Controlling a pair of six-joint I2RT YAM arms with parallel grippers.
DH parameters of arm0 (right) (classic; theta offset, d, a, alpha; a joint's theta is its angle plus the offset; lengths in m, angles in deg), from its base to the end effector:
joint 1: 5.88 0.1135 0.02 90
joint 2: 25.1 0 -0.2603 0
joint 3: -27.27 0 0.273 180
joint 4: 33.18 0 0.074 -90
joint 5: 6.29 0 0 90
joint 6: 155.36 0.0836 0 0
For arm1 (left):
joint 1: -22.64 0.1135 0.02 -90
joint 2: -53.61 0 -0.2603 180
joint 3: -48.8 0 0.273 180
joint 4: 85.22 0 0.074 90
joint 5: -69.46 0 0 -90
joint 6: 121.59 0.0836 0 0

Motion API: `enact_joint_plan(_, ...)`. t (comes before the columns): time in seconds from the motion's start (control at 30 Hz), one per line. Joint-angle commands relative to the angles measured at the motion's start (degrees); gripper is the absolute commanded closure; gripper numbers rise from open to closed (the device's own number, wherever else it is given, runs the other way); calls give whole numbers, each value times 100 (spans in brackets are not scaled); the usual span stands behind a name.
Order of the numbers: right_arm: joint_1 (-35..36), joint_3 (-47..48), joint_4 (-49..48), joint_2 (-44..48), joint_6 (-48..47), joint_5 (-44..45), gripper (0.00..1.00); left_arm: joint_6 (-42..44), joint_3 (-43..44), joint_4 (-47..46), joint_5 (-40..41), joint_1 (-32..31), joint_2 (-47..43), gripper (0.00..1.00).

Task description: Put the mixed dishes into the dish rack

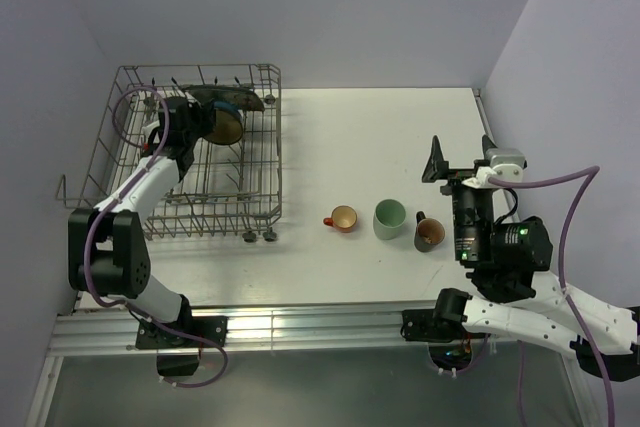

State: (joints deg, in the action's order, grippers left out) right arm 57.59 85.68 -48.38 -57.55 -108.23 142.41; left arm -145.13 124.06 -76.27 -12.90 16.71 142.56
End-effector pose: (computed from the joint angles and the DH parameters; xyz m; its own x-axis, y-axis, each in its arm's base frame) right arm 0.1239 0.0882 0.4500 0.3362 -0.1179 -0.9344 0.0699 0.9925 -0.1000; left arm 0.4241 -0.0329 0.2488 0.1709 -0.9313 0.3217 -0.3432 -0.3623 -0.8666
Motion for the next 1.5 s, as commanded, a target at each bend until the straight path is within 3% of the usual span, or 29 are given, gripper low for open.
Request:
enact_joint_plan(0.0,-62,245,-207,-95,-46,-148,13,-247,-104,-72,159,101,-360,100)
enact_joint_plan(0.6,-115,359,-189,-271,-28,-157,13,-275,-227,-29,-61,163,-106,100)
enact_joint_plan(0.93,-246,342,-189,-332,51,-253,13,428,159,286,159,-13,26,93)
enact_joint_plan(1.07,-317,342,-181,-341,86,-297,13,806,256,349,369,-188,18,96)
enact_joint_plan(1.13,-343,324,-181,-341,121,-350,13,903,99,157,510,-329,-26,100)
enact_joint_plan(1.47,-440,342,39,-297,227,-368,13,861,-919,-538,747,-444,-342,100)
